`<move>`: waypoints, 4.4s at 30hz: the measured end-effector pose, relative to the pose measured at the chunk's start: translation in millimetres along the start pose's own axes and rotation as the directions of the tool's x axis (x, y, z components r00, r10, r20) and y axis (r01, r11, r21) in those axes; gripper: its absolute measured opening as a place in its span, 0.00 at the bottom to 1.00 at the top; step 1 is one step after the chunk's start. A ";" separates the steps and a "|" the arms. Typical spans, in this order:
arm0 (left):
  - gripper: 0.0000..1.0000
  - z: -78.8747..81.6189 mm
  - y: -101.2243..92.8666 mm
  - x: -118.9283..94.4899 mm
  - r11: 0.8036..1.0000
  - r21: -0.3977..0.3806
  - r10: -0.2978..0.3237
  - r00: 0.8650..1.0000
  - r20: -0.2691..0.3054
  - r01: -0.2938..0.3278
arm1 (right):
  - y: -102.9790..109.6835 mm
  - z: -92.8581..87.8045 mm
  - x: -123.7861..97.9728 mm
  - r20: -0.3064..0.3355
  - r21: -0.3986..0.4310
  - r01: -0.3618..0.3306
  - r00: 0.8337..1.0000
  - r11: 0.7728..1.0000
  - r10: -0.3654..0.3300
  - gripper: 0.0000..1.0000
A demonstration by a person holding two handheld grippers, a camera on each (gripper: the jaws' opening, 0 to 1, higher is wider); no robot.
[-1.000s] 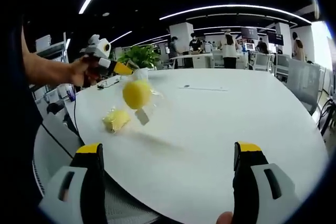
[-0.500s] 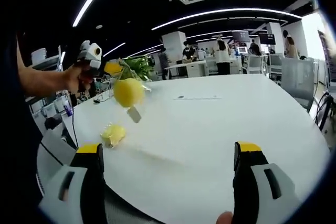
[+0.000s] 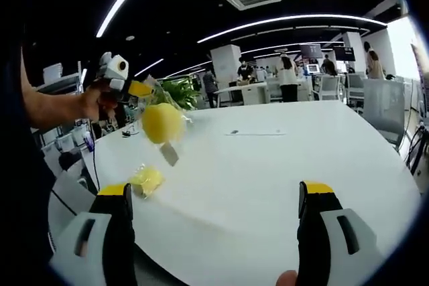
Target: Compare the silicone blocks by pressing each to a similar depth, holding the contact briefly, and releasing to observe deformation and rebound differences across the visible hardness samples.
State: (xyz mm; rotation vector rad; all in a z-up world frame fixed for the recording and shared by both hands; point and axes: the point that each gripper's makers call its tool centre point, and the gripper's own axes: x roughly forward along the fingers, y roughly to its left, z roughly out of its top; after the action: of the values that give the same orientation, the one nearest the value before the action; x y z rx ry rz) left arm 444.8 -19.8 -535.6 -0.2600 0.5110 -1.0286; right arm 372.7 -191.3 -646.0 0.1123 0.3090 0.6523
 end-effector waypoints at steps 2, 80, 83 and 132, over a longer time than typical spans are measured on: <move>0.00 5.5 -1.0 -1.5 1.000 0.005 -0.004 1.000 0.015 0.004 | -1.8 -0.7 0.2 -0.001 0.001 0.002 1.000 1.000 -0.002 0.97; 0.00 44.3 -98.1 -16.7 0.986 0.045 -0.164 0.986 0.030 0.162 | 110.5 122.4 50.2 0.118 -0.092 -0.645 0.750 0.759 0.651 0.54; 0.00 42.2 -98.4 -20.1 0.982 0.042 -0.187 0.982 0.012 0.186 | 117.2 122.4 57.2 0.149 -0.072 -0.648 0.745 0.758 0.650 0.47; 0.00 11.9 -74.8 -47.0 0.957 0.250 -0.167 0.985 0.046 0.151 | 159.8 86.8 67.3 -0.122 0.035 -0.739 0.665 0.673 0.737 0.02</move>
State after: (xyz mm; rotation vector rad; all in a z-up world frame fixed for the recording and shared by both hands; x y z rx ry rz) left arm 375.7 -16.8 -479.4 -0.1156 0.3013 -1.2246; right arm 358.2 -24.3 -548.5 0.1835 0.3805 1.4920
